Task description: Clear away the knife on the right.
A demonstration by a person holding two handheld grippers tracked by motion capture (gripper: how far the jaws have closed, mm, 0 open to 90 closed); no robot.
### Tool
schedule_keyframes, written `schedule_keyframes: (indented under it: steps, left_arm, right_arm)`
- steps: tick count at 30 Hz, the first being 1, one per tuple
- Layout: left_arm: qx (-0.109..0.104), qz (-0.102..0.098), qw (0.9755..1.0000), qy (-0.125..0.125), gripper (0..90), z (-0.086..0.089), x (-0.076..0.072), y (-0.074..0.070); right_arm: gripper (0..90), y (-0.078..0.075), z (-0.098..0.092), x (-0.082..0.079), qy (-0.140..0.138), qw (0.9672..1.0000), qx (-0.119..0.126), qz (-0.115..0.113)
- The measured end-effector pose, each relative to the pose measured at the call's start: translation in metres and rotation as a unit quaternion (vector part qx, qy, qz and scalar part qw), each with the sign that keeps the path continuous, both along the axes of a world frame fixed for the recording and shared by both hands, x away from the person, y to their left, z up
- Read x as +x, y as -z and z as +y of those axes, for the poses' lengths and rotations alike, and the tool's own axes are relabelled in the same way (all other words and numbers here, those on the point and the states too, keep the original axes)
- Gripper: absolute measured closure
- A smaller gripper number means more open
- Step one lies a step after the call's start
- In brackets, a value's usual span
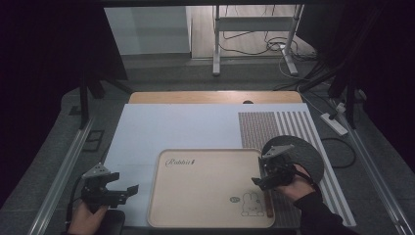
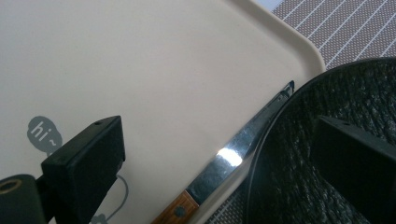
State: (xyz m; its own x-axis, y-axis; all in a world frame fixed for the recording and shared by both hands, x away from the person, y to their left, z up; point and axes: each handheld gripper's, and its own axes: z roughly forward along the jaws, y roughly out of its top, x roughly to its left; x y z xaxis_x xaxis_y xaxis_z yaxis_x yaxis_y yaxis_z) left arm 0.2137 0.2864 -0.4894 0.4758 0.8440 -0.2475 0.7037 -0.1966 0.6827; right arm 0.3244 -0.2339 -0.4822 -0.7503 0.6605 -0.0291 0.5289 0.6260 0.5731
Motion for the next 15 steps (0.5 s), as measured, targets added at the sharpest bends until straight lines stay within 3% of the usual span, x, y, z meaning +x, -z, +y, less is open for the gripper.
schedule_keyframes:
  steps: [15]
  left_arm:
    - [-0.001,0.001,1.0000,-0.001,4.4,0.000,0.000,0.000]
  right_arm:
    - [0.5,-0.001,-0.012,-0.001,0.011,0.9997,0.018,0.006]
